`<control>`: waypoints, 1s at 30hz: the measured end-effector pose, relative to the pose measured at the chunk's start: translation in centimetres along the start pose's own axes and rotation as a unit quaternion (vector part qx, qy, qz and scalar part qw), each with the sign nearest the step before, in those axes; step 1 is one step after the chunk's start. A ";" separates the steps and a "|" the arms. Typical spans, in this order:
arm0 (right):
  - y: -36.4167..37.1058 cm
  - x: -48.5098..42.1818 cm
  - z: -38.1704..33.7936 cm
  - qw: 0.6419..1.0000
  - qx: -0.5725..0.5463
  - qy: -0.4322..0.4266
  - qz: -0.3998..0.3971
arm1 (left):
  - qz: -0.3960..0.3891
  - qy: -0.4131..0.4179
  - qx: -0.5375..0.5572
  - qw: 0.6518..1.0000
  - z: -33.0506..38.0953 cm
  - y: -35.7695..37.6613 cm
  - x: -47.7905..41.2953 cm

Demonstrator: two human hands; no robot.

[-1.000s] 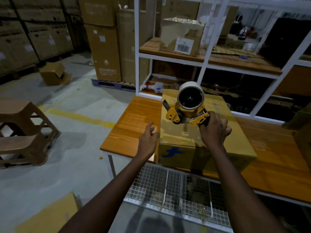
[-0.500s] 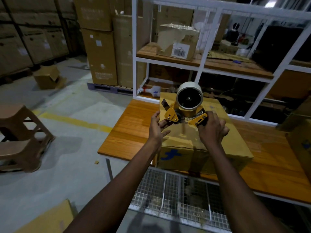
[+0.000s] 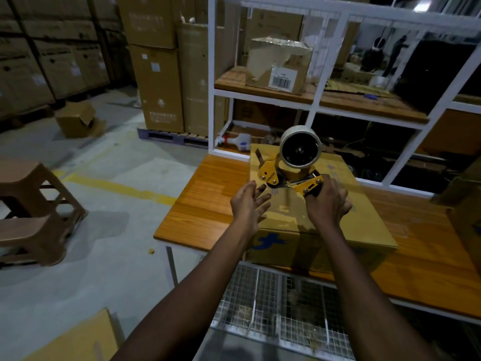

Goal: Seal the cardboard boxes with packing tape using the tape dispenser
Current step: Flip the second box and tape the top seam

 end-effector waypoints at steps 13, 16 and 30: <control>2.2 1.2 -0.4 1.000 0.009 0.000 -0.002 | 0.237 0.056 0.166 0.956 -0.5 -2.2 1.1; 2.3 1.7 -0.2 1.000 0.017 -0.012 -0.002 | 0.267 0.057 0.160 0.949 -0.8 -3.1 1.7; -1.2 1.5 5.3 1.000 0.006 0.003 0.028 | 0.286 0.077 0.096 0.950 -1.6 -9.8 4.7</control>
Point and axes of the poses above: each hand's wrist, its own x-axis away from the middle knuckle, its own y-axis out of the palm, z = x × y, the point moved 10 cm from there along -x, towards the middle knuckle, and after that the axes turned 14 degrees about -z, right-handed, at the moved point
